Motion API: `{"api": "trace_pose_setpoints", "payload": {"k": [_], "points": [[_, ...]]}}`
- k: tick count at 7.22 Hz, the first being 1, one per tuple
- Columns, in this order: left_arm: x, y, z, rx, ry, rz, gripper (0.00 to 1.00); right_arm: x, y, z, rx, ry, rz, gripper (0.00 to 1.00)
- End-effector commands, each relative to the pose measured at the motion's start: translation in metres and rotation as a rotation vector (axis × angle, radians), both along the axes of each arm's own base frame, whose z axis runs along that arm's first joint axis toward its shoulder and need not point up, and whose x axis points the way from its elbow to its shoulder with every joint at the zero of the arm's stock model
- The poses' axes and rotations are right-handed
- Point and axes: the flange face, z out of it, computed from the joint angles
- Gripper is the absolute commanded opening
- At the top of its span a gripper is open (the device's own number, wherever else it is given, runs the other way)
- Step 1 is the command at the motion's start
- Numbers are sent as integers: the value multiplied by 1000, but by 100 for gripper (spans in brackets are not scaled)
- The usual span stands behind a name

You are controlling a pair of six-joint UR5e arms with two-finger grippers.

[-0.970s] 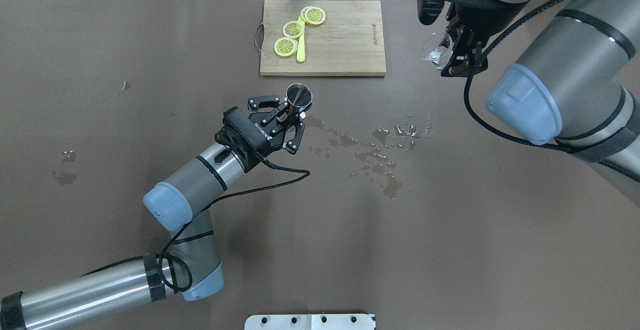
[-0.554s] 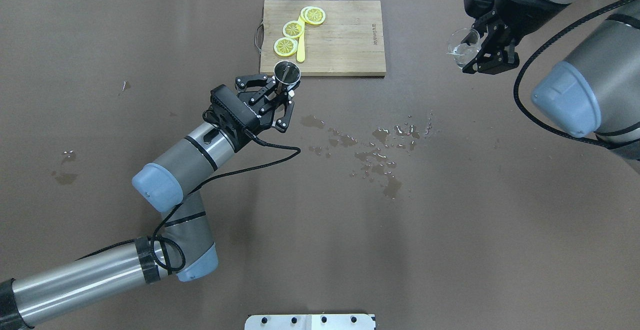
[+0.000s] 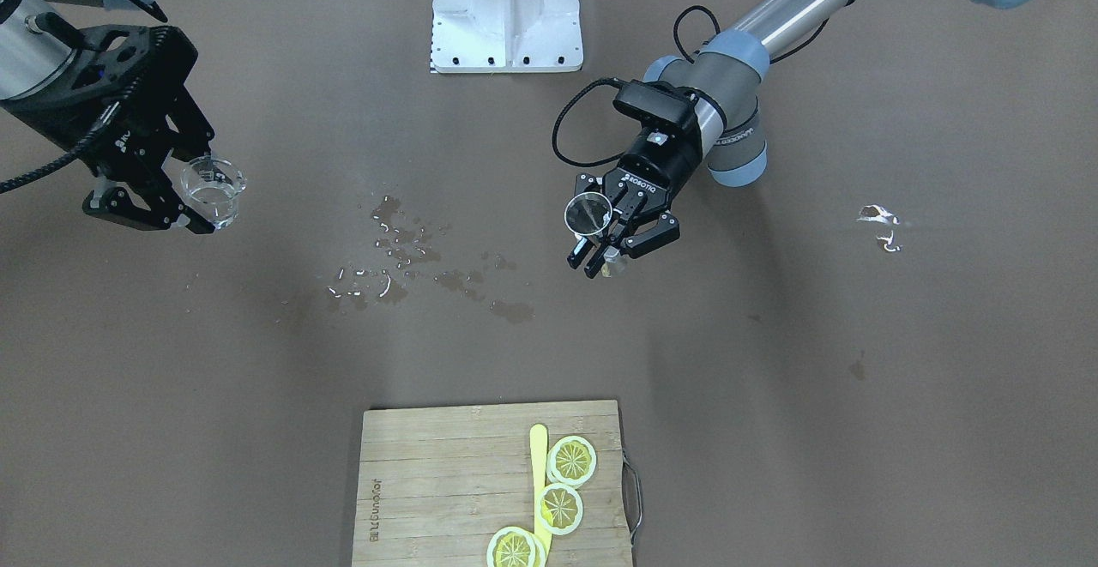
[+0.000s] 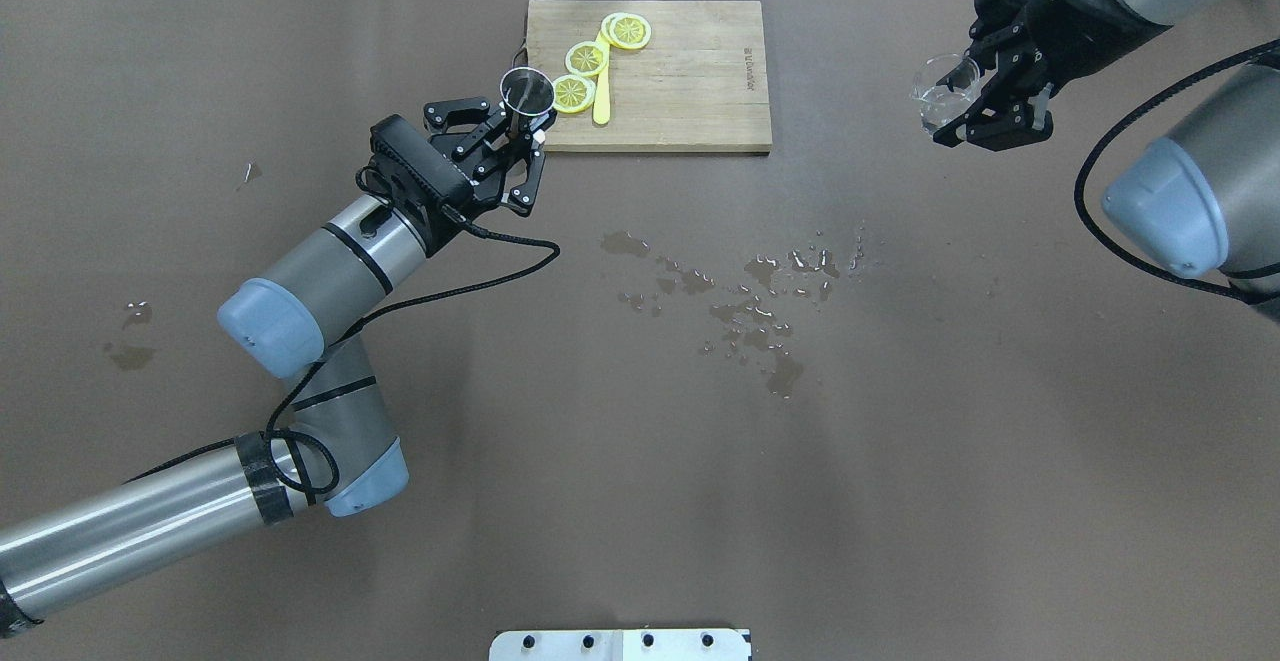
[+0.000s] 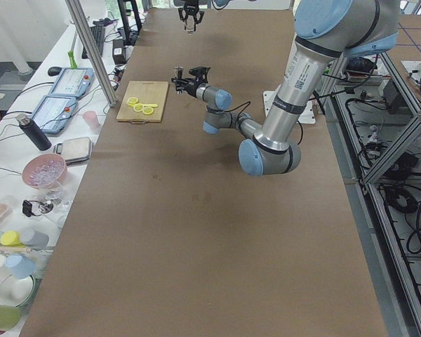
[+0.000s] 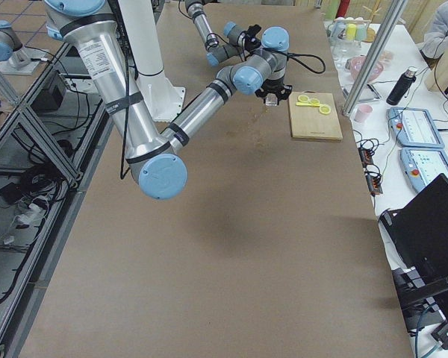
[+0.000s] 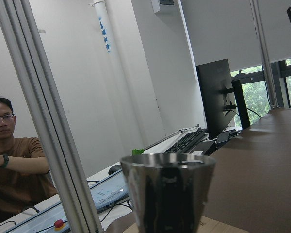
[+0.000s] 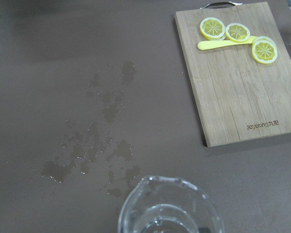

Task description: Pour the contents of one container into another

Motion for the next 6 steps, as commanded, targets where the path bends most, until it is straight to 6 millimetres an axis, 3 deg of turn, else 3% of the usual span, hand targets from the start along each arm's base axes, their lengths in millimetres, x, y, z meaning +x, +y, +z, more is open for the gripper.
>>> {"api": "trace_pose_setpoints", "payload": {"k": [1,3,4,6], "points": [[-9,-8,-1,-13,-14,-17,0,5,-8,13,-35,-69,25,0],[-12,-19,12,-66,-102,-32,0,3,-14,31,-86,-138,71,0],[-26,-26,36,-101,-101,-35,0,2,-15,50,-94,-181,88,0],[-104,-60,75,-139,-106,-3,0,-3,-23,81,-99,-241,99,0]]}}
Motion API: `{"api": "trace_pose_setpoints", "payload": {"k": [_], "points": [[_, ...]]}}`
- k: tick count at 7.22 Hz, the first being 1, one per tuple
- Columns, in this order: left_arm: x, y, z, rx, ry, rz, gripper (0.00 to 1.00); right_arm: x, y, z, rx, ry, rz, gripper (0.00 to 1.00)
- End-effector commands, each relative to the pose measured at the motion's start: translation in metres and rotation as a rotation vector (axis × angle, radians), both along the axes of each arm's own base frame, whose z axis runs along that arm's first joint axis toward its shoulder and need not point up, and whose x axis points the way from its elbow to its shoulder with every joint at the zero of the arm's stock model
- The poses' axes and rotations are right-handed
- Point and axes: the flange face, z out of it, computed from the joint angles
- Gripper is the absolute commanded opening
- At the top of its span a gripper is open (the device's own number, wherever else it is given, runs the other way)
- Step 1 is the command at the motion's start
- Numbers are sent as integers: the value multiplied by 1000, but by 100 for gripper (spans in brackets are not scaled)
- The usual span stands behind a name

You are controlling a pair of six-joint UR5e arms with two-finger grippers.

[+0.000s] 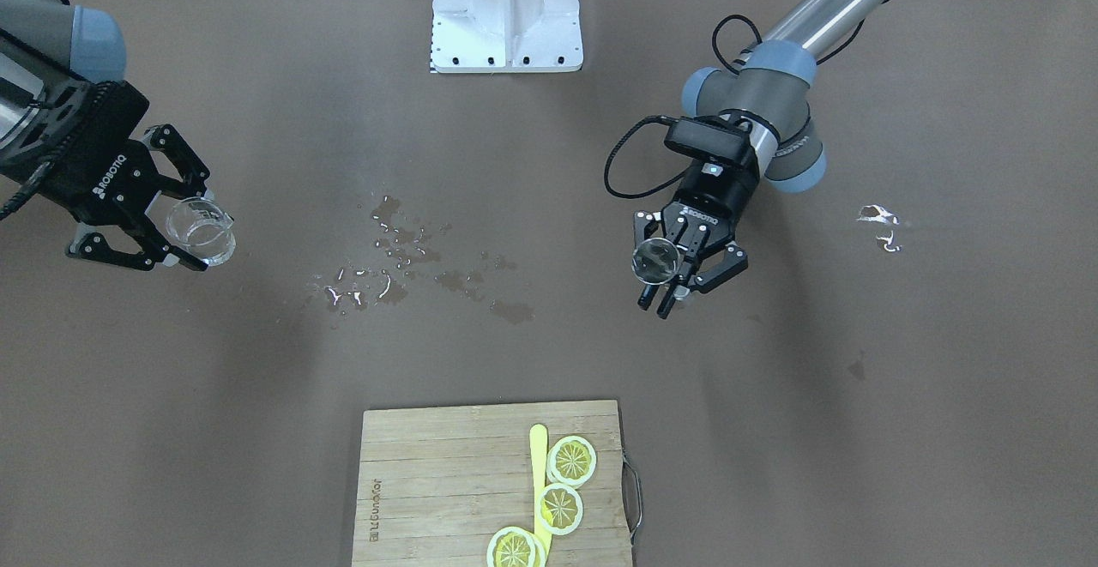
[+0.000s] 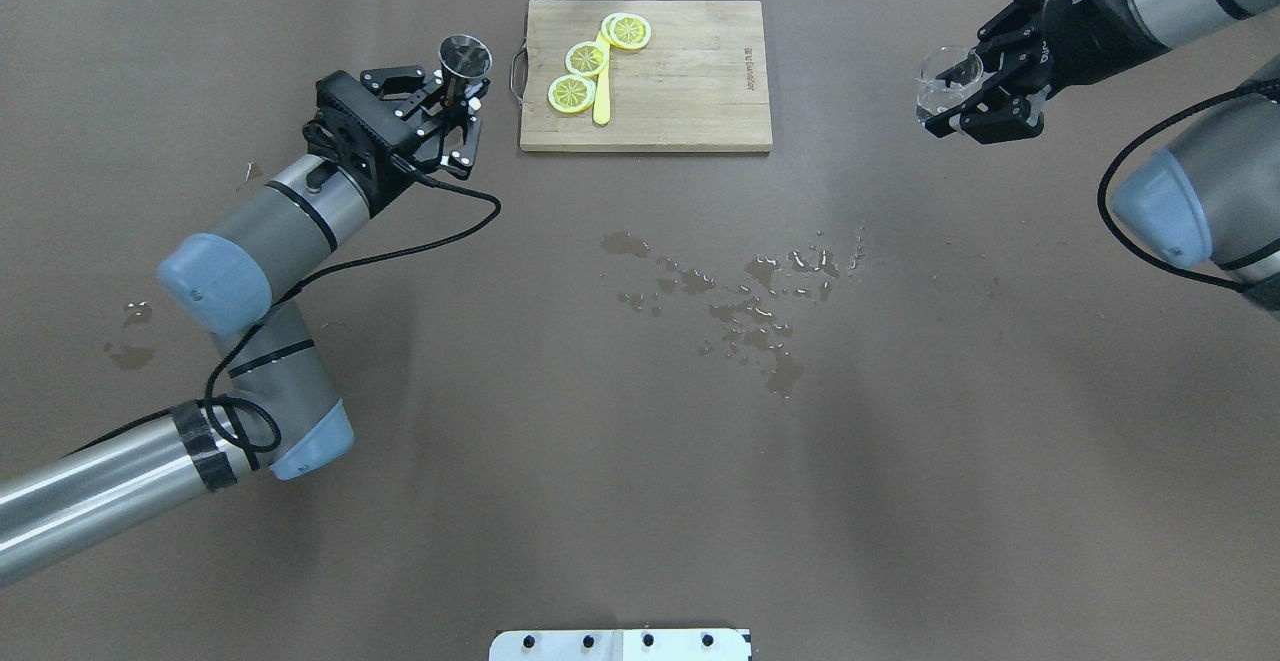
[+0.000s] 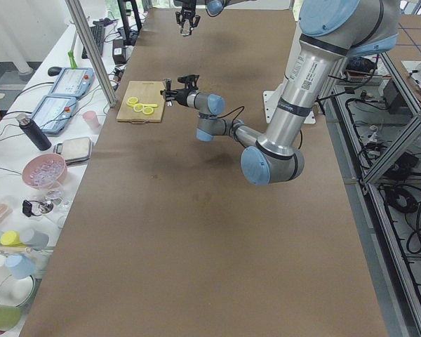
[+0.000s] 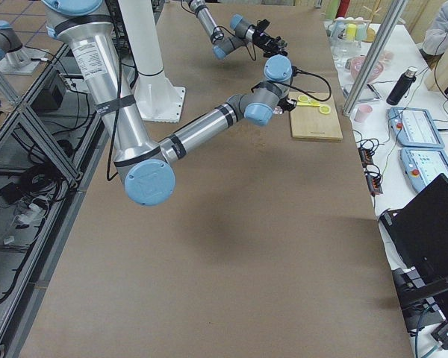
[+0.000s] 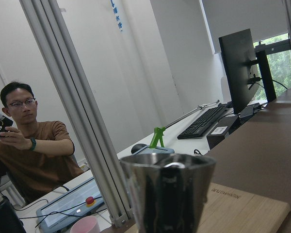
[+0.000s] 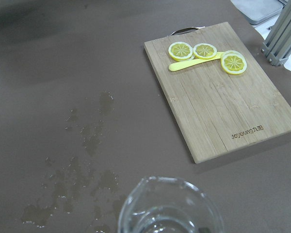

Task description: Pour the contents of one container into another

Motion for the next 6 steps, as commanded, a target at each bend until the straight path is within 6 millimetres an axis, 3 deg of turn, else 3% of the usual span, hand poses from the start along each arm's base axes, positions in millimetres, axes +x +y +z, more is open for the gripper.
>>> {"api": "trace_pose_setpoints", "payload": {"k": [1,3,6], "points": [[-49,-23,38,-63,1,11,0,-2,-4,34,18,-54,11,0],[-50,-25,45,-114,57,15,0,0,0,73,31,-89,15,0],[-49,-28,62,-145,55,-26,0,1,3,111,-2,-156,36,0]]}}
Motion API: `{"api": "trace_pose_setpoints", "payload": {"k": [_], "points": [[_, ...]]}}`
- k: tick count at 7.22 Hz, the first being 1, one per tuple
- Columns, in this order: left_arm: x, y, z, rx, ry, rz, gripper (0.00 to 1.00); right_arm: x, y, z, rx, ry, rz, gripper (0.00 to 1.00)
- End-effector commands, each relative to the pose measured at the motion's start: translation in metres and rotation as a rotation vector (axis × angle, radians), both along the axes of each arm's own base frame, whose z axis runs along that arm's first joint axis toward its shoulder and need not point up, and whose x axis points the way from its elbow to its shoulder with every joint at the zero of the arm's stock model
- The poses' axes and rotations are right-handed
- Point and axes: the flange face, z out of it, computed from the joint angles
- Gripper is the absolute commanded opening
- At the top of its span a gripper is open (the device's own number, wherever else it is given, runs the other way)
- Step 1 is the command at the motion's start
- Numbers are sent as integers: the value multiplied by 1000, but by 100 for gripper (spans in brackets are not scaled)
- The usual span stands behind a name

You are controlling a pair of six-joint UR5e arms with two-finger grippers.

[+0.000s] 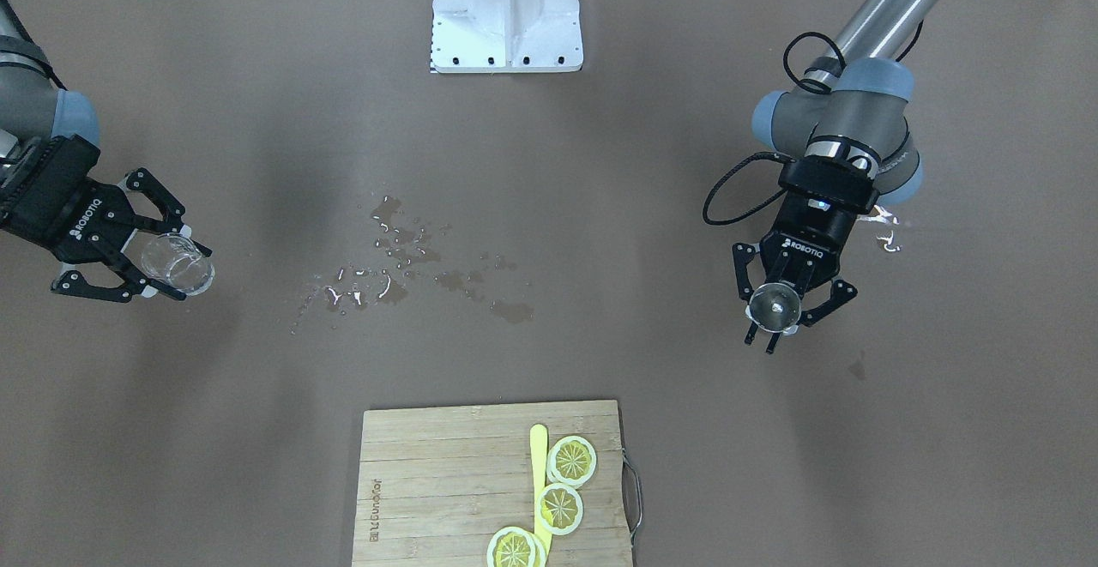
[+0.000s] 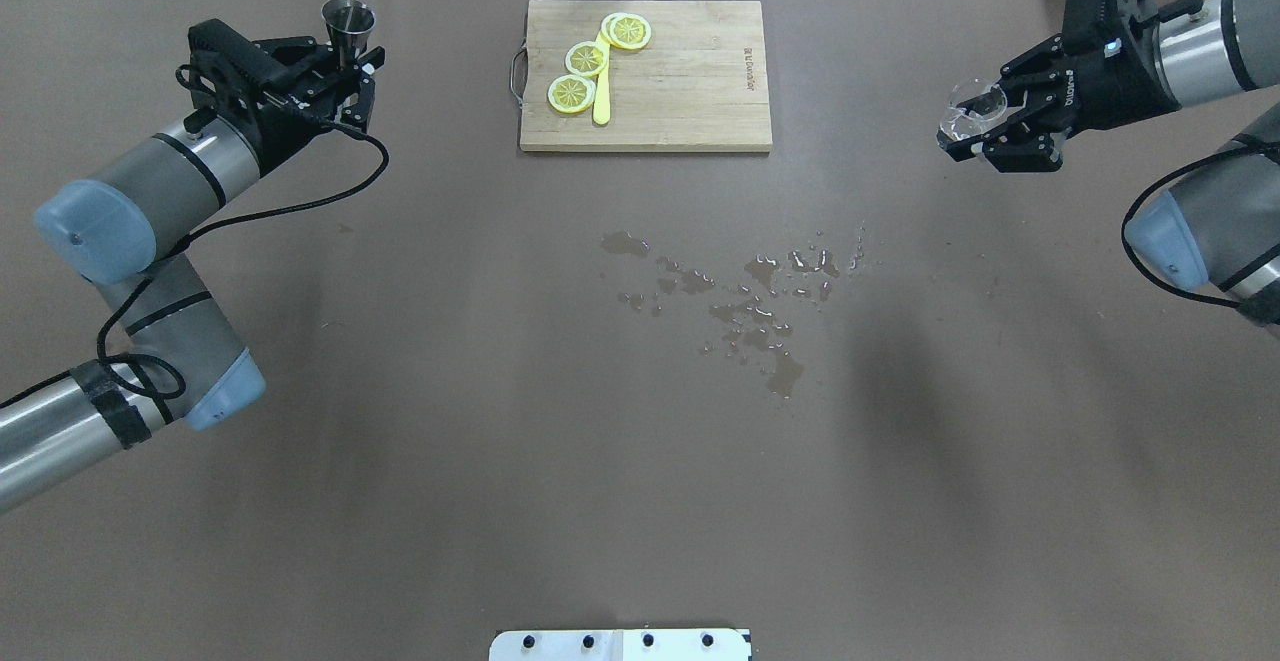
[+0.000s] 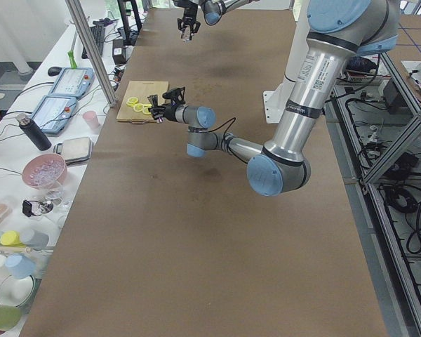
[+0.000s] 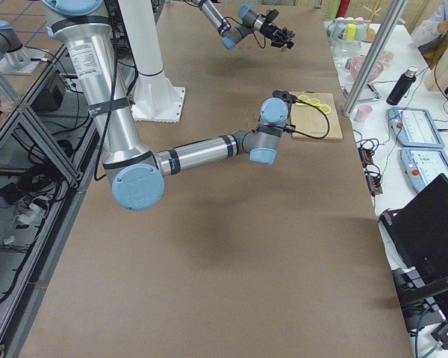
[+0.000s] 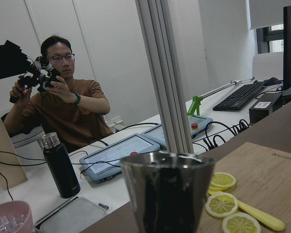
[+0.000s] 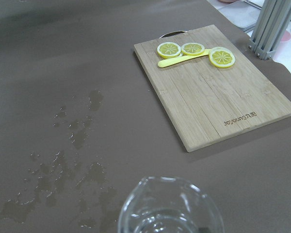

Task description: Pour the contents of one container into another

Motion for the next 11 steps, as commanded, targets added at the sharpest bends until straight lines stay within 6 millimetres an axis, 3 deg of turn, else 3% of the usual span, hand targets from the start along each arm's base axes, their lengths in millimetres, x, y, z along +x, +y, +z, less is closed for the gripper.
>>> {"api": "trace_pose_setpoints", "payload": {"k": [1,4,5,8,11], "points": [[-13,7,26,-32,37,-62,0,0,2,29,7,-27,3,0],[-26,17,43,2,126,-145,0,-33,4,70,44,-42,-41,0],[-11,30,40,-21,176,-188,0,-36,3,87,63,-37,-52,0],[32,75,41,-79,265,-307,0,-21,19,131,101,6,-63,0],[33,74,42,-119,289,-387,0,-1,45,173,133,49,-65,0]]}}
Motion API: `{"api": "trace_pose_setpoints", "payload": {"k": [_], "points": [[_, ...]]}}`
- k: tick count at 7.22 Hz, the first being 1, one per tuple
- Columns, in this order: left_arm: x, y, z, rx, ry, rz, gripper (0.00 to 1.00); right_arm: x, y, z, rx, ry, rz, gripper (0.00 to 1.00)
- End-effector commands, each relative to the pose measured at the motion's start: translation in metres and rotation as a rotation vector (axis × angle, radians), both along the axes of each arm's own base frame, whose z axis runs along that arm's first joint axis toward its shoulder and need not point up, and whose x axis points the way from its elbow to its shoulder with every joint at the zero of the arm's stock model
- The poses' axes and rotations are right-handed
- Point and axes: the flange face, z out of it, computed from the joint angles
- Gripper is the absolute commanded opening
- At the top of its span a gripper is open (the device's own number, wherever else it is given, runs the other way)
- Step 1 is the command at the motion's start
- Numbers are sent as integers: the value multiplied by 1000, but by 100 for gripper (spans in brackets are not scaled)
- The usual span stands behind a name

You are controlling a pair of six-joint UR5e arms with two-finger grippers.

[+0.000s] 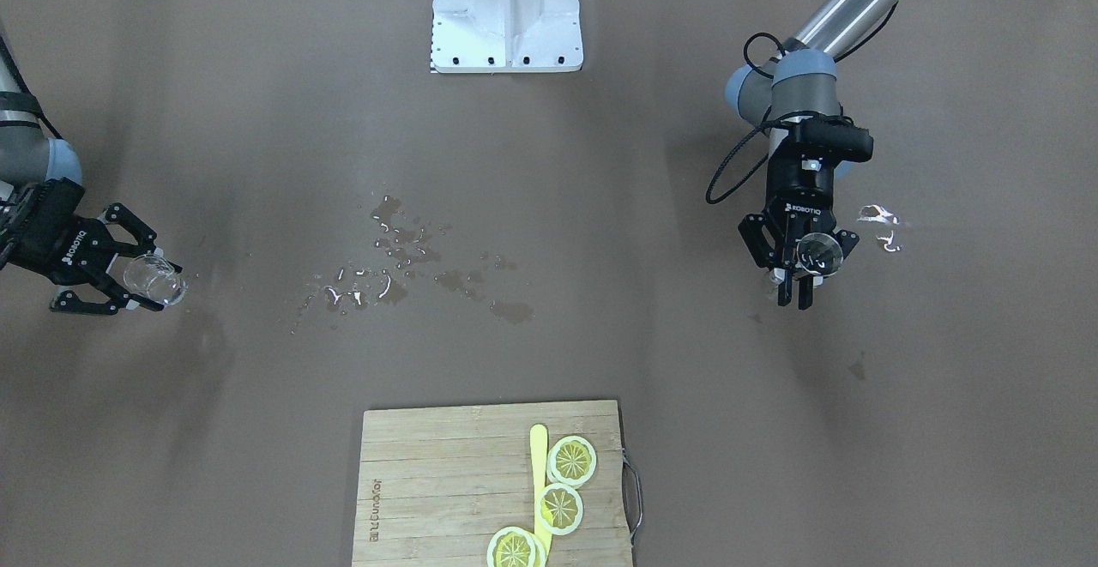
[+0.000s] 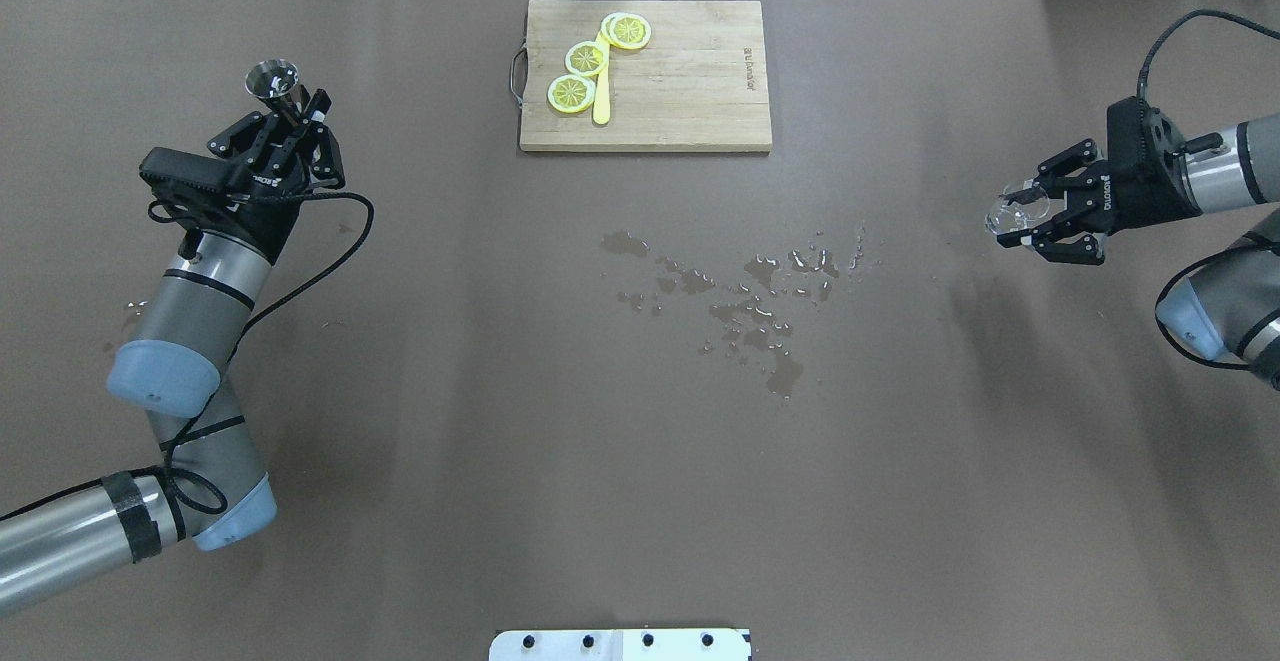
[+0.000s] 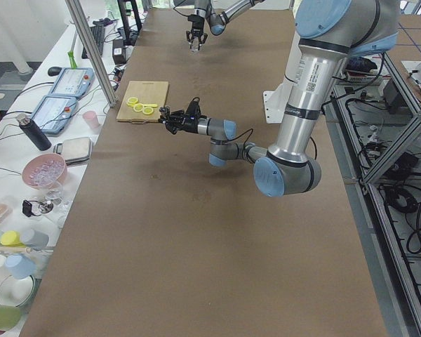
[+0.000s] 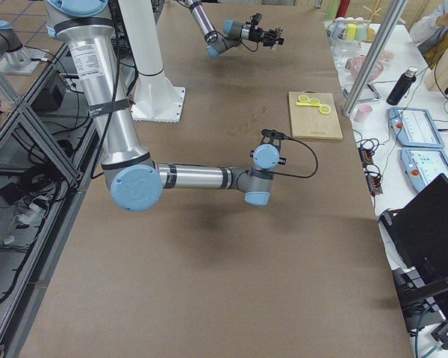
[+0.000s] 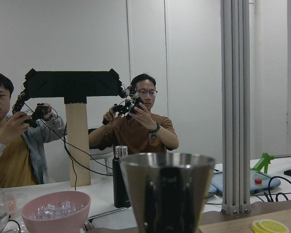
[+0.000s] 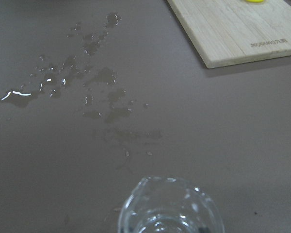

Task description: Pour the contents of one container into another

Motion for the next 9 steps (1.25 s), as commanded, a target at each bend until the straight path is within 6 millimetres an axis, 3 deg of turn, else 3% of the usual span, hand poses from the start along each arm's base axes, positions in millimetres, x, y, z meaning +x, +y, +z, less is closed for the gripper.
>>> {"api": "trace_pose_setpoints", "payload": {"k": [1,2,4,5,6,7,9], "points": [[-1,-1,4,-29,-11,-53,0,12,17,30,24,37,7,0],[0,7,11,-54,65,-83,0,15,20,40,16,51,24,0],[14,2,22,-152,58,-131,0,17,20,69,34,52,60,0],[20,-2,21,-190,57,-161,0,17,20,71,33,53,60,0],[18,0,4,-225,45,-167,0,13,15,69,32,51,62,0],[3,7,-4,-278,40,-183,0,11,11,67,28,48,63,0],[-1,12,-16,-331,44,-211,0,0,2,56,21,34,62,0]]}}
